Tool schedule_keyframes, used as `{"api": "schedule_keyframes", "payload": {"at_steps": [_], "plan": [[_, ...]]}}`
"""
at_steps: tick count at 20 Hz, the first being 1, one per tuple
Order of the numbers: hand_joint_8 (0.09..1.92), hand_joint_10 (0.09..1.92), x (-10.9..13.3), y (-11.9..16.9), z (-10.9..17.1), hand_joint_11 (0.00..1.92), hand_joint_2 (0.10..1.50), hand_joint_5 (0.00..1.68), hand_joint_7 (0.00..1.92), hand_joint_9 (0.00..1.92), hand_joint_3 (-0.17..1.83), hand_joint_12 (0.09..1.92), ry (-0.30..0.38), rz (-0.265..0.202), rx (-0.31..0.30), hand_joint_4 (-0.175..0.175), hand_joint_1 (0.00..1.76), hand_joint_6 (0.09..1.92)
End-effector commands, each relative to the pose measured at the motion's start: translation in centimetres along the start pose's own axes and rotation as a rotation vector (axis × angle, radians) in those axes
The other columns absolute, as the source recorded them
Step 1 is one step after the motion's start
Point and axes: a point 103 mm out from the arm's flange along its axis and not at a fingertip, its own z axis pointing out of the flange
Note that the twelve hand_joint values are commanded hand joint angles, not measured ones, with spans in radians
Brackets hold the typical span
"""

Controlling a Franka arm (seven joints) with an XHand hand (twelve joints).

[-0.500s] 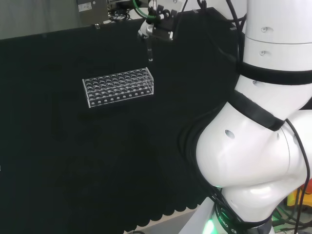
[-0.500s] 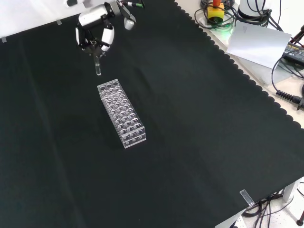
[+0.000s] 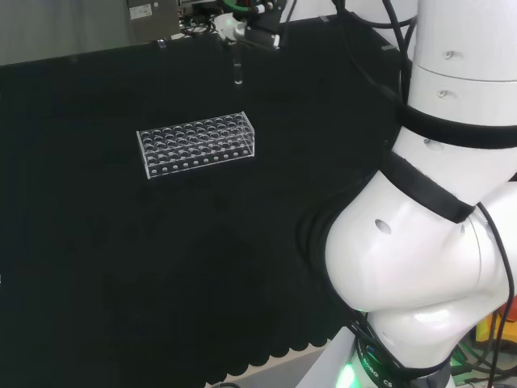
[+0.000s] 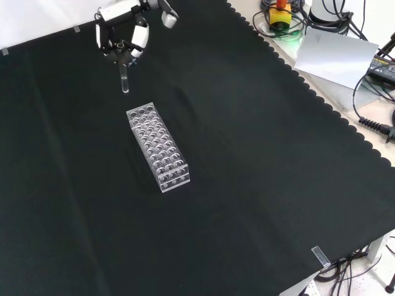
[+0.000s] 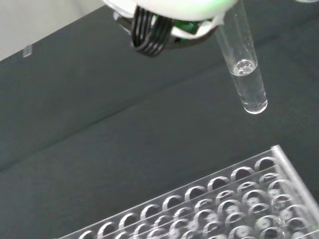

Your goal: Shake the test tube.

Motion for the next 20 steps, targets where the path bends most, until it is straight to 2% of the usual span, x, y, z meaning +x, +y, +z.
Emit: {"api": "schedule_keyframes", "payload": {"at_steps": [1,7,11,13,15,20], "plan": [[0.72,0.68,5.2,-1.6,0.7,1.14,0.71,1.25,1.61,1.53,0.58,1.01,0.023,-0.073,0.025,-0.175,1.22,0.67],[0.72,0.68,11.4,-3.7,2.2,1.14,0.71,1.25,1.61,1.53,0.58,1.01,0.041,-0.176,0.054,-0.175,1.22,0.67],[0.72,0.68,13.0,-4.7,2.6,1.13,0.71,1.25,1.61,1.53,0.58,1.01,0.046,-0.210,0.062,-0.175,1.22,0.67],[0.72,0.68,12.3,-4.8,2.5,1.13,0.71,1.25,1.61,1.53,0.58,1.01,0.048,-0.198,0.059,-0.175,1.22,0.67],[0.72,0.68,10.6,-4.7,2.0,1.13,0.71,1.25,1.61,1.53,0.58,1.01,0.035,-0.168,0.048,-0.175,1.22,0.67],[0.72,0.68,4.2,-4.0,0.1,1.13,0.71,1.25,1.61,1.53,0.59,1.01,-0.023,-0.051,0.007,-0.175,1.22,0.67]]}}
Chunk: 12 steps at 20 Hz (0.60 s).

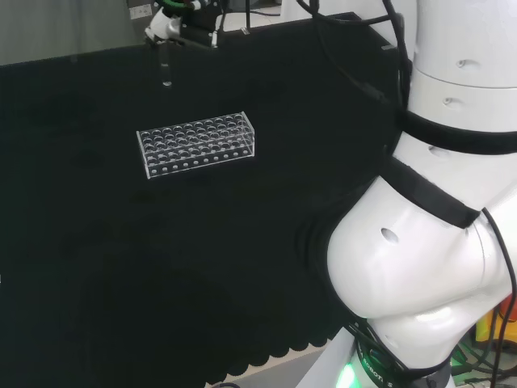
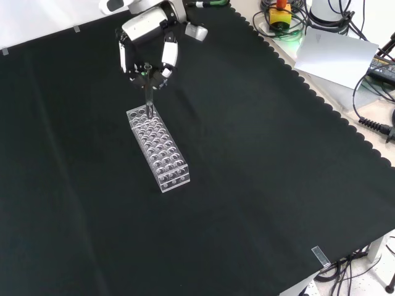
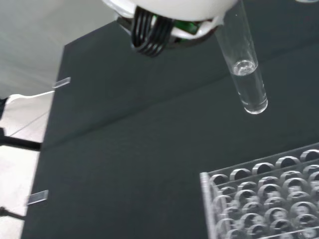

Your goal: Shake the test tube.

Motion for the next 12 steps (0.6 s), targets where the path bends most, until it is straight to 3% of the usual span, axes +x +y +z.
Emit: {"api": "schedule_keyframes", "payload": {"at_steps": [1,6,12], "plan": [[0.72,0.68,-8.1,-0.7,-2.9,1.13,0.71,1.25,1.61,1.53,0.59,1.01,-0.073,0.151,-0.054,-0.175,1.22,0.67],[0.72,0.68,-14.5,-1.3,-5.8,1.13,0.71,1.25,1.61,1.53,0.59,1.01,-0.144,0.281,-0.092,-0.175,1.22,0.67],[0.72,0.69,-19.4,-2.0,-8.0,1.13,0.71,1.25,1.61,1.53,0.59,1.02,-0.181,0.380,-0.126,-0.175,1.22,0.67]]}}
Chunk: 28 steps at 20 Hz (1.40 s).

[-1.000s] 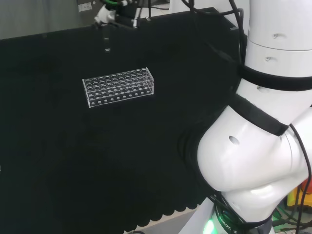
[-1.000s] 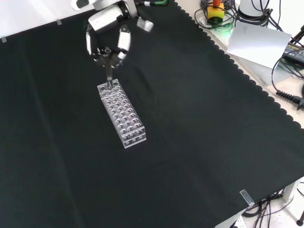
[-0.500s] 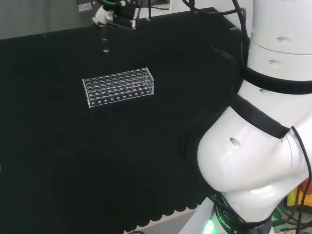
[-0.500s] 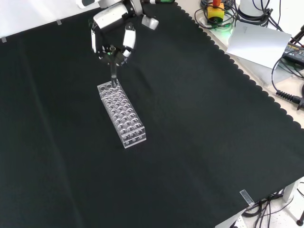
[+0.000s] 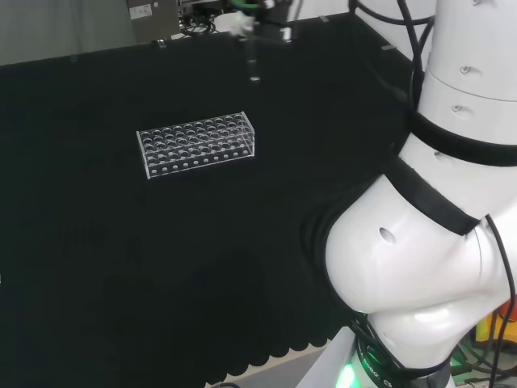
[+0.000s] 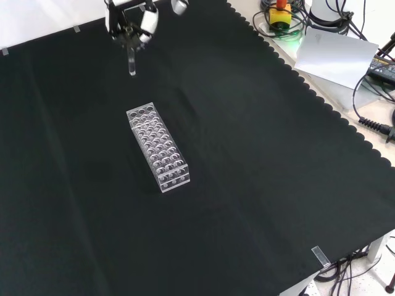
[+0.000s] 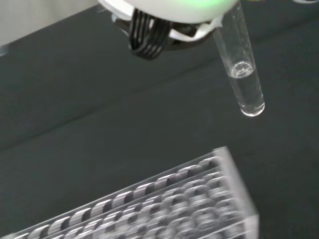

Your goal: Shake the test tube.

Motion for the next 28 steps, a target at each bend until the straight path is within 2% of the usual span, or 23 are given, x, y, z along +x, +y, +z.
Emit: {"api": "schedule_keyframes", "payload": {"at_steps": [1,5,9,14,18,21,24,28], "plan": [[0.72,0.69,-5.8,0.8,-1.8,1.13,0.71,1.25,1.61,1.53,0.59,1.02,-0.043,0.120,-0.036,-0.175,1.22,0.67],[0.72,0.69,-4.7,1.0,-1.5,1.13,0.70,1.25,1.61,1.53,0.59,1.02,-0.035,0.102,-0.029,-0.175,1.22,0.67],[0.72,0.69,-1.2,1.0,-0.3,1.13,0.70,1.25,1.61,1.53,0.59,1.02,-0.018,0.045,-0.006,-0.175,1.22,0.67],[0.72,0.69,4.7,0.4,2.0,1.13,0.70,1.25,1.61,1.53,0.59,1.02,0.025,-0.043,0.046,-0.175,1.22,0.67],[0.72,0.69,10.3,-0.8,3.9,1.13,0.70,1.25,1.61,1.53,0.60,1.02,0.064,-0.131,0.091,-0.175,1.22,0.67],[0.72,0.69,13.5,-1.8,4.8,1.13,0.70,1.25,1.61,1.53,0.60,1.02,0.084,-0.189,0.119,-0.175,1.22,0.68],[0.72,0.69,15.2,-2.4,5.2,1.13,0.70,1.25,1.61,1.53,0.60,1.02,0.092,-0.226,0.132,-0.175,1.22,0.68],[0.72,0.69,14.9,-2.4,5.1,1.13,0.70,1.25,1.61,1.53,0.60,1.02,0.093,-0.223,0.129,-0.175,1.22,0.68]]}}
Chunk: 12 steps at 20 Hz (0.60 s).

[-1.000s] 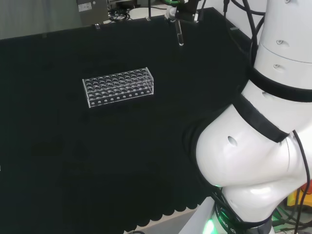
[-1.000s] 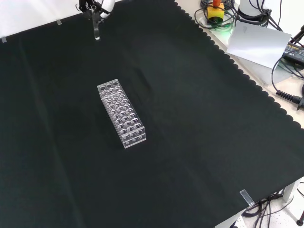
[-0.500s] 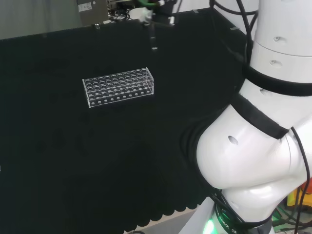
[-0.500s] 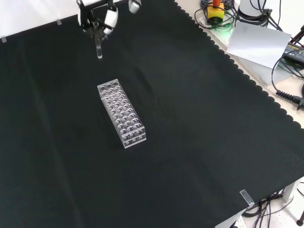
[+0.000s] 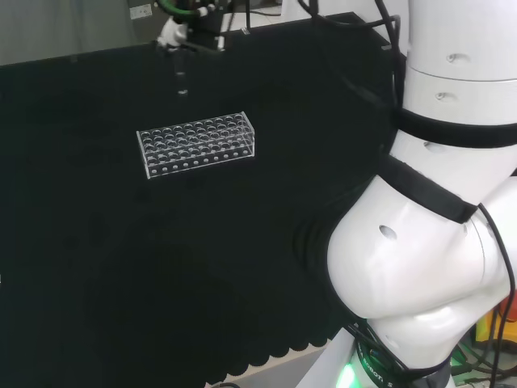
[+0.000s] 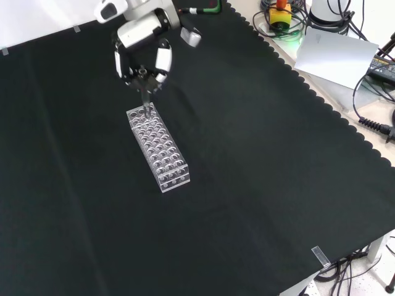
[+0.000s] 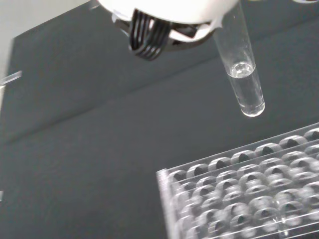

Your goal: Shake the test tube.

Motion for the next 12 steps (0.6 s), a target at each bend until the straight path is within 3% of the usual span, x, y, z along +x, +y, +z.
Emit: {"api": "schedule_keyframes", "payload": {"at_steps": [1,4,12], "plan": [[0.72,0.69,0.0,-0.2,0.1,1.13,0.70,1.25,1.61,1.53,0.60,1.02,0.000,-0.007,0.007,-0.175,1.22,0.68],[0.72,0.69,-2.4,-0.1,-0.8,1.13,0.70,1.25,1.61,1.52,0.60,1.02,-0.018,0.033,-0.008,-0.175,1.22,0.68],[0.72,0.69,-11.9,-0.5,-4.4,1.13,0.70,1.25,1.61,1.52,0.60,1.02,-0.100,0.193,-0.077,-0.175,1.22,0.68]]}}
